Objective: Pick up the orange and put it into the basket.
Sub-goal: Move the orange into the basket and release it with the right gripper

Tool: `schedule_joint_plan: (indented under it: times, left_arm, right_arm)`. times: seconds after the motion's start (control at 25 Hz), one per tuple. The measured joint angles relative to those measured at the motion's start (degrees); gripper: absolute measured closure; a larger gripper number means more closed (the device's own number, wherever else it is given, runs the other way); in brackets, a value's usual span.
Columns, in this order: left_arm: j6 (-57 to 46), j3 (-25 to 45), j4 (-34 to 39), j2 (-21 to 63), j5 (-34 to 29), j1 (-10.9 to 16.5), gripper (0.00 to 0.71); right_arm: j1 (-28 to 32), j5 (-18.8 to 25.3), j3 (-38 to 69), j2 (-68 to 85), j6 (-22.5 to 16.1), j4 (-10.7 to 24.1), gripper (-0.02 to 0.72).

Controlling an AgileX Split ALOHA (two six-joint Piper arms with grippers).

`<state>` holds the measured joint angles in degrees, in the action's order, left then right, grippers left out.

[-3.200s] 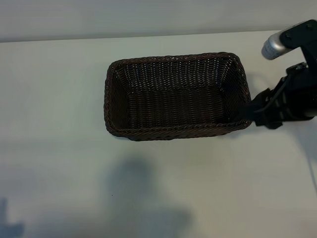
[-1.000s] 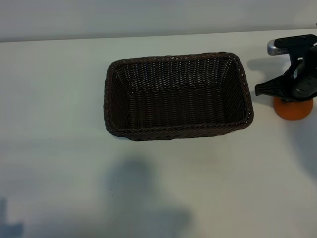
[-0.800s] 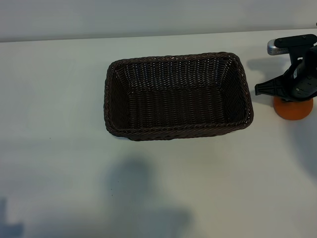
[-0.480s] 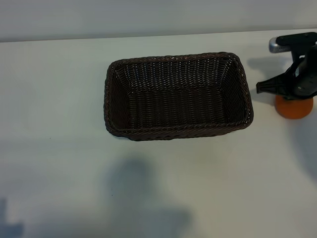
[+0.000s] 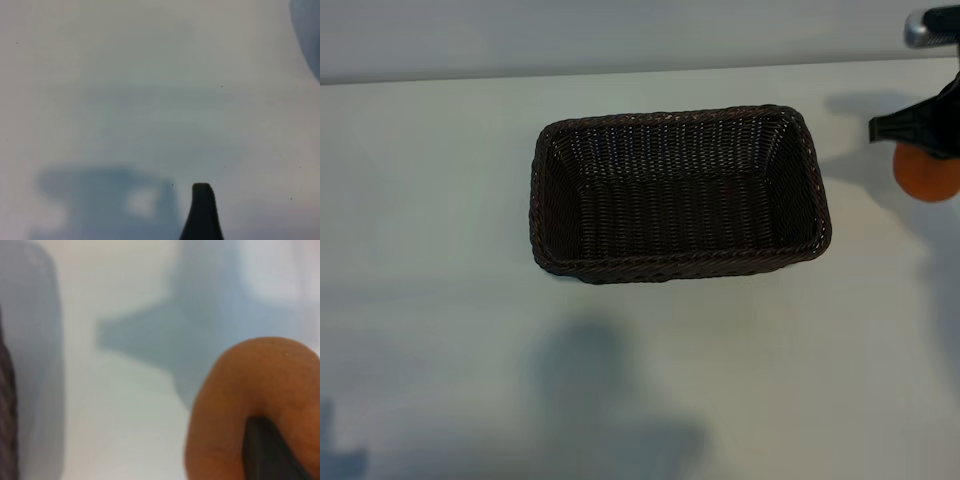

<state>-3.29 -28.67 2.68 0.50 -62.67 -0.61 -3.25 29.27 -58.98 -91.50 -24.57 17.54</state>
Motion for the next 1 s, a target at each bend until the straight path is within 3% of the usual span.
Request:
schedule_joint_plan:
  times: [0.2, 0.4, 1.0]
  left_arm:
    - [0.0, 0.0, 0.0, 0.0, 0.0, 0.0, 0.141]
    - [0.0, 0.0, 0.0, 0.0, 0.0, 0.0, 0.141]
    - [0.0, 0.0, 0.0, 0.0, 0.0, 0.0, 0.141]
  right_arm:
    - [-0.4, 0.6, 0.0, 5.5, 4.7, -4.5, 0.623]
    - [-3.5, 1.5, 0.0, 6.1, 8.3, -6.9, 0.623]
    - [-23.4, 3.8, -8.0, 2.1, 8.8, -7.8, 0.626]
